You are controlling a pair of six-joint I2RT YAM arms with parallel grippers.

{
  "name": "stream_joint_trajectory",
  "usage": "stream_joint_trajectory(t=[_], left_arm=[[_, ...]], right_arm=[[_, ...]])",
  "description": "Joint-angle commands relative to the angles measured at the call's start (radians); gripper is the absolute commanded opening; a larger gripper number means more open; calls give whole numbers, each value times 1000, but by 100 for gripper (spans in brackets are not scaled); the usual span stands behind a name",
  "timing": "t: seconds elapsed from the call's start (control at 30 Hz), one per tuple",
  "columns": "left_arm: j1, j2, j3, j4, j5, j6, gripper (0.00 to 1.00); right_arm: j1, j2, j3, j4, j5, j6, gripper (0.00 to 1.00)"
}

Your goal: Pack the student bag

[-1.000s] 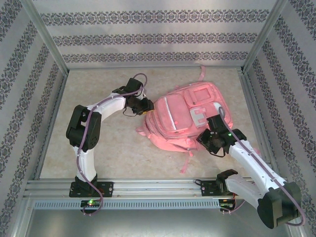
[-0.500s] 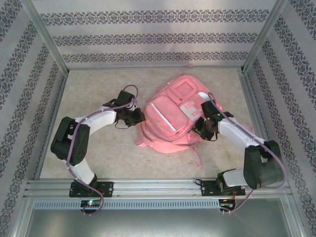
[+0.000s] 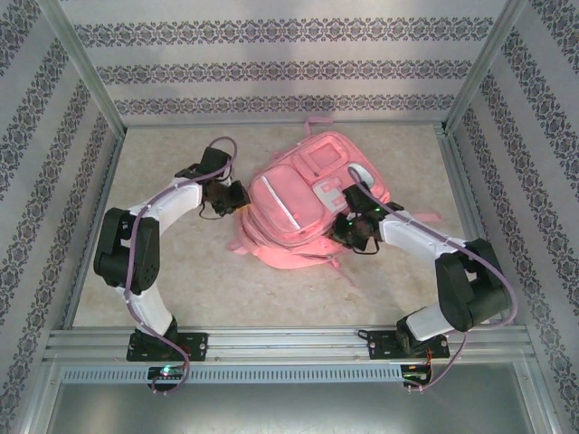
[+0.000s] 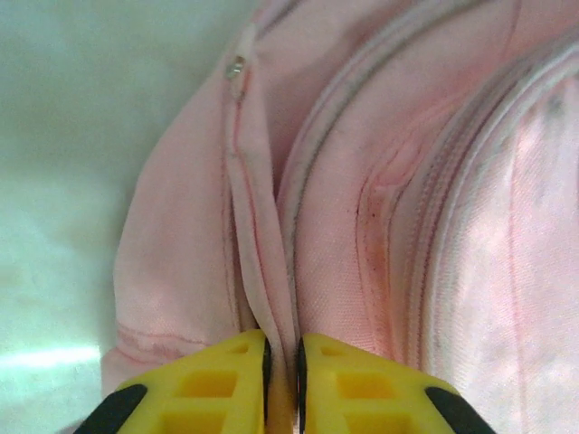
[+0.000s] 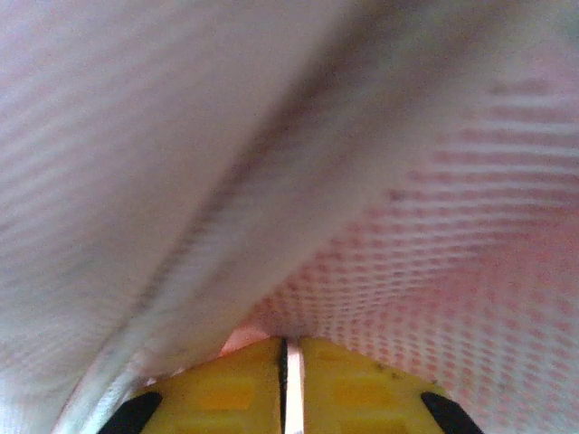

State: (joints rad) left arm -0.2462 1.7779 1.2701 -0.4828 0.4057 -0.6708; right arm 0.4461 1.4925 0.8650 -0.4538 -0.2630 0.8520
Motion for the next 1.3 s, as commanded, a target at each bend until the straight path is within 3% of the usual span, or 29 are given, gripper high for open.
stream_joint_trajectory(t=[0.0, 0.17, 0.27, 0.37, 0.6, 0.8, 0.93, 1.13, 1.27], left_arm=[[32, 40, 118, -60, -38, 100, 25], [74, 102, 259, -150, -70, 177, 41], [74, 41, 253, -169, -106, 189, 53], [74, -44, 190, -172, -114, 178, 57], [44, -226, -42, -119, -13, 72, 55], [-16, -345, -216, -66, 5, 1, 53], [-26, -354, -257, -51, 6, -10, 49], [-26, -336, -246, -61, -5, 11, 49], [-25, -315, -248, -55, -8, 19, 48]], right_arm=[[116, 49, 37, 50, -186, -64, 13], [195, 73, 165, 26, -258, -126, 18], [158, 38, 209, -44, -254, -166, 22], [114, 16, 271, -142, -261, -234, 32], [19, 44, 377, -198, -225, -244, 34], [32, 233, 568, -266, -172, -249, 32], [57, 338, 700, -322, -113, -268, 32], [102, 458, 877, -502, 121, -333, 35], [115, 505, 913, -540, 141, -345, 36]])
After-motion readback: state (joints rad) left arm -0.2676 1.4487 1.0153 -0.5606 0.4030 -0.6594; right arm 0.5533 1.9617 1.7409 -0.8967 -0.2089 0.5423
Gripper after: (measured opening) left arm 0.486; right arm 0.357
